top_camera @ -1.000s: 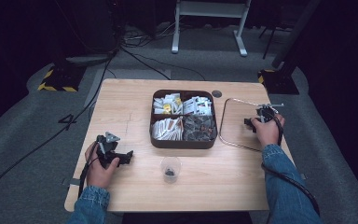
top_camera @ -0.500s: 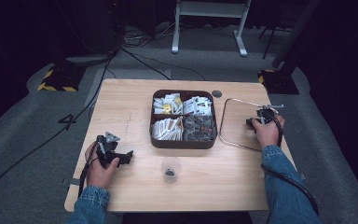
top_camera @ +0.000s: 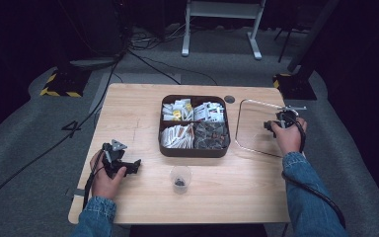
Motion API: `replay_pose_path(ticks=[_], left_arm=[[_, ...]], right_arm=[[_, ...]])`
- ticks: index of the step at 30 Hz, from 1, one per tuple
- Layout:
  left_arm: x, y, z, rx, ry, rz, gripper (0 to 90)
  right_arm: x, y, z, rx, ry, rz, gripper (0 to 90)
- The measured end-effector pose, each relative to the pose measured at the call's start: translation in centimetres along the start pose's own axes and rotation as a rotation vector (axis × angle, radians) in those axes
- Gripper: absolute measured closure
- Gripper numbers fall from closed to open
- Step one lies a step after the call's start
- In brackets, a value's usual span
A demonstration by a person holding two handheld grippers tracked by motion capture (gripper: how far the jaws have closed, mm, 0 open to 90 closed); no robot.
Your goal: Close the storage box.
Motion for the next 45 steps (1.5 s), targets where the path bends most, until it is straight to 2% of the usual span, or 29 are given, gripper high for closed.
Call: replay_pose_path(ticks=[12, 19, 30, 45], left_arm=[[0.0, 0.0, 0.0, 0.0, 0.0, 0.0, 0.2], [0.1, 0.0, 0.0, -0.001, -0.003, 0.002, 0.2], [0.1, 0.1, 0.0, -0.007, -0.003, 0.006, 0.2], [0.1, 0.0, 0.1, -0.015, -0.001, 0.015, 0.2]], right_arm=[[-2.4, 1.0, 2.4, -0.023, -0.037, 0.02, 59.3], [-3.5, 2.4, 3.8, -0.046, -0.049, 0.034, 59.3], [-4.6, 5.8, 6.1, -0.054, -0.061, 0.075, 59.3], [-5.2, 12.4, 8.4, -0.09, -0.08, 0.165, 59.3]])
Point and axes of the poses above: each handheld gripper's, and its own axes: x roughly forward along the jaws, z roughly out of its top, y roughly to its left, the point moved 4 cm from there along x, roughly forward along the jaws, and after that the axes turned 7 degrees about -y, right-handed, at the moved point
